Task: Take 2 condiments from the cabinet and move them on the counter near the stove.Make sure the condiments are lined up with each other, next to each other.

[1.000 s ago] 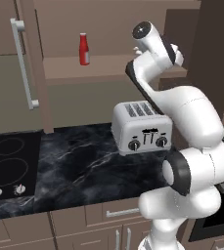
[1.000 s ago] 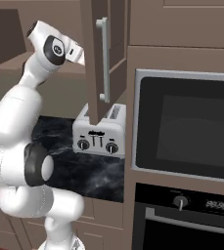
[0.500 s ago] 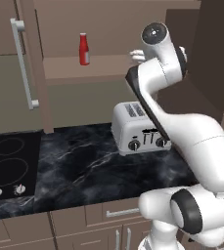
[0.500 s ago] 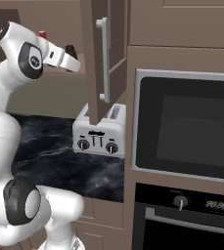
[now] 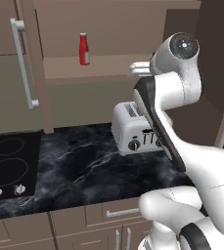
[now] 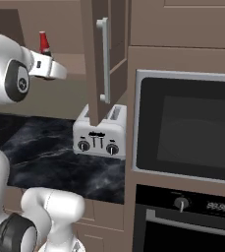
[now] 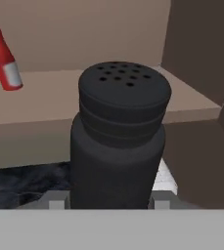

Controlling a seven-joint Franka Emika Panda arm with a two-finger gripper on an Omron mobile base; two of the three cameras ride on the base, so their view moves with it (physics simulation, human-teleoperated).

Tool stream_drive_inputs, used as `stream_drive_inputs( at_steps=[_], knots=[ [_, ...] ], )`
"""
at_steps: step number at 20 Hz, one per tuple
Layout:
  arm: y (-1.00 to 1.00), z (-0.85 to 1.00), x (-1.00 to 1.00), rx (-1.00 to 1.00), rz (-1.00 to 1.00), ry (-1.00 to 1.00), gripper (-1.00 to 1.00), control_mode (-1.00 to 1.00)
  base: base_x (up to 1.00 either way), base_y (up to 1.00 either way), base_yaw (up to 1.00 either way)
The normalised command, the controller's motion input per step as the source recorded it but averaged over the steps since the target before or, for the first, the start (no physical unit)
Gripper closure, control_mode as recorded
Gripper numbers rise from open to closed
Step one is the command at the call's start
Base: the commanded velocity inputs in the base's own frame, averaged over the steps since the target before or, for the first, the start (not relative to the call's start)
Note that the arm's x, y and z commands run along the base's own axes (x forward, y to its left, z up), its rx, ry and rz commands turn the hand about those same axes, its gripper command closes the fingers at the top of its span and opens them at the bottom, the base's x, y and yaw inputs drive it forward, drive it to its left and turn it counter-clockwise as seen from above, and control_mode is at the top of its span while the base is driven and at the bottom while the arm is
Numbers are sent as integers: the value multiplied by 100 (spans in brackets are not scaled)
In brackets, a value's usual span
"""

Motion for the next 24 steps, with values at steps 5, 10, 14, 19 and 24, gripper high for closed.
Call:
stream_drive_inputs(
  at_steps=[5, 10, 14, 19, 24],
  knots=[
    [27, 0, -47, 0, 34, 0, 100, -100, 0, 0, 0],
    [19, 0, -36, 0, 33, 0, 100, -100, 0, 0, 0],
    [16, 0, -33, 0, 28, 0, 100, -100, 0, 0, 0],
    [6, 0, -30, 0, 24, 0, 100, -100, 0, 0, 0],
    [1, 0, -37, 0, 22, 0, 100, -100, 0, 0, 0]
  ],
)
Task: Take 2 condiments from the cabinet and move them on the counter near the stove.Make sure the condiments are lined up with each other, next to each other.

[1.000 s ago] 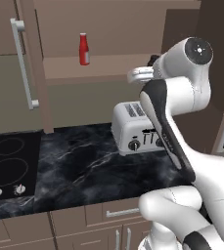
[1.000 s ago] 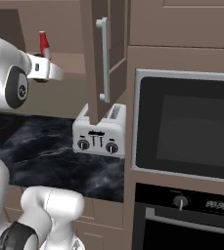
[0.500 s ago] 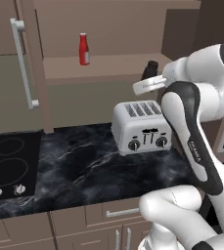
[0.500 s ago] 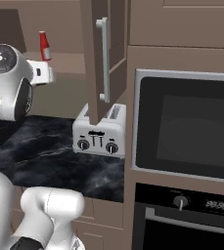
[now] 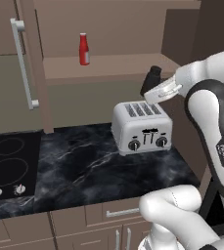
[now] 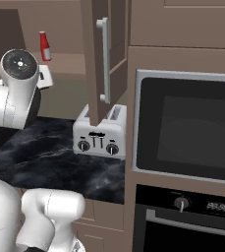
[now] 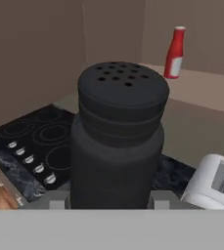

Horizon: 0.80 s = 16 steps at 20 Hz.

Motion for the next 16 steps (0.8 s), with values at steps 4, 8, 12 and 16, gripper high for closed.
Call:
stream_drive_inputs(
  at_steps=[4, 8, 12, 16],
  knots=[
    [16, -9, -36, 0, 21, 0, 100, -100, 0, 0, 0],
    [39, -22, -17, 0, 17, 0, 100, -100, 0, 0, 0],
    [52, -26, -2, 0, 12, 2, 100, -100, 0, 0, 0],
    [44, -30, 0, 0, 9, 1, 100, -100, 0, 0, 0]
  ],
)
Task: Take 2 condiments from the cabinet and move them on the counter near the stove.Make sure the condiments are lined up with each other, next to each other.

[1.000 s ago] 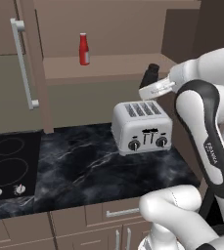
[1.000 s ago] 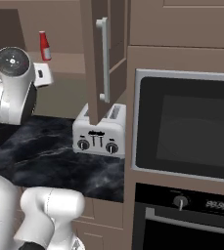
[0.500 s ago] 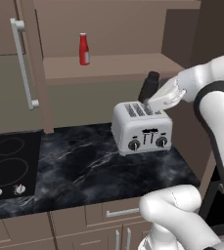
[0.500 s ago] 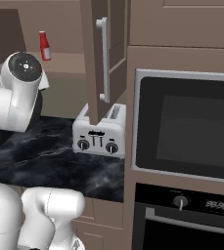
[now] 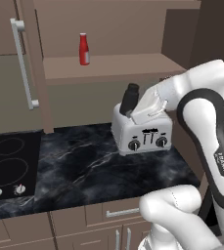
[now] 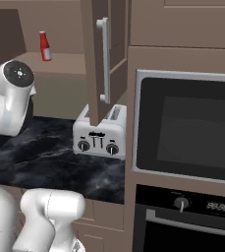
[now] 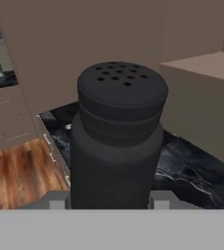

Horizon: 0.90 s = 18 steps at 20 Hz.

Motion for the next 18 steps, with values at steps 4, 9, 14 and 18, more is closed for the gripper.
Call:
stream_drive_inputs(
  at_steps=[4, 9, 14, 18],
  knots=[
    [39, -40, 0, 0, 7, 0, 100, -100, 0, 0, 0],
    [44, -49, 0, -4, 6, 0, 100, -100, 0, 0, 0],
    [37, -42, 0, -4, 6, 1, 100, -100, 0, 0, 0],
    [29, -39, 0, -1, 6, 3, 100, -100, 0, 0, 0]
  ],
)
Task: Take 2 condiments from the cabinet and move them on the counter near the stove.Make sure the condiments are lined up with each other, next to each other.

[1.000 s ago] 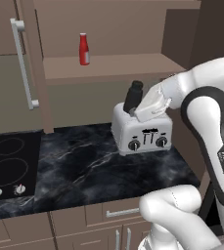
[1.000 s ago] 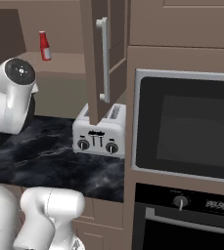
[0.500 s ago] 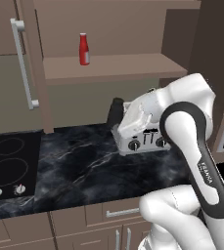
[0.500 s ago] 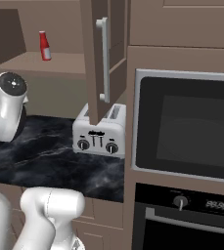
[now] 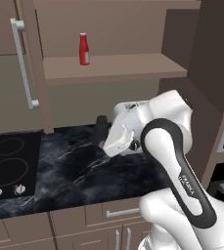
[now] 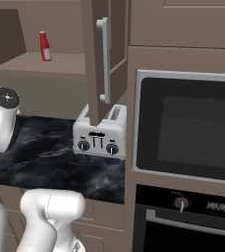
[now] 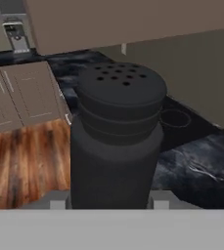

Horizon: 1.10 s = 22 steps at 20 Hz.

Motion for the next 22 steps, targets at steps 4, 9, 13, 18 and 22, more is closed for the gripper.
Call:
stream_drive_inputs(
  at_steps=[4, 9, 13, 18, 22],
  knots=[
    [21, -31, 1, 0, 6, 5, 100, -100, 0, 0, 0],
    [12, -26, 11, 0, 4, 7, 100, -100, 0, 0, 0],
    [11, -22, 27, -2, 1, 8, 100, -100, 0, 0, 0],
    [11, -21, 37, -4, 0, 6, 100, -100, 0, 0, 0],
    [11, -27, 41, -4, 0, 3, 100, -100, 0, 0, 0]
  ],
)
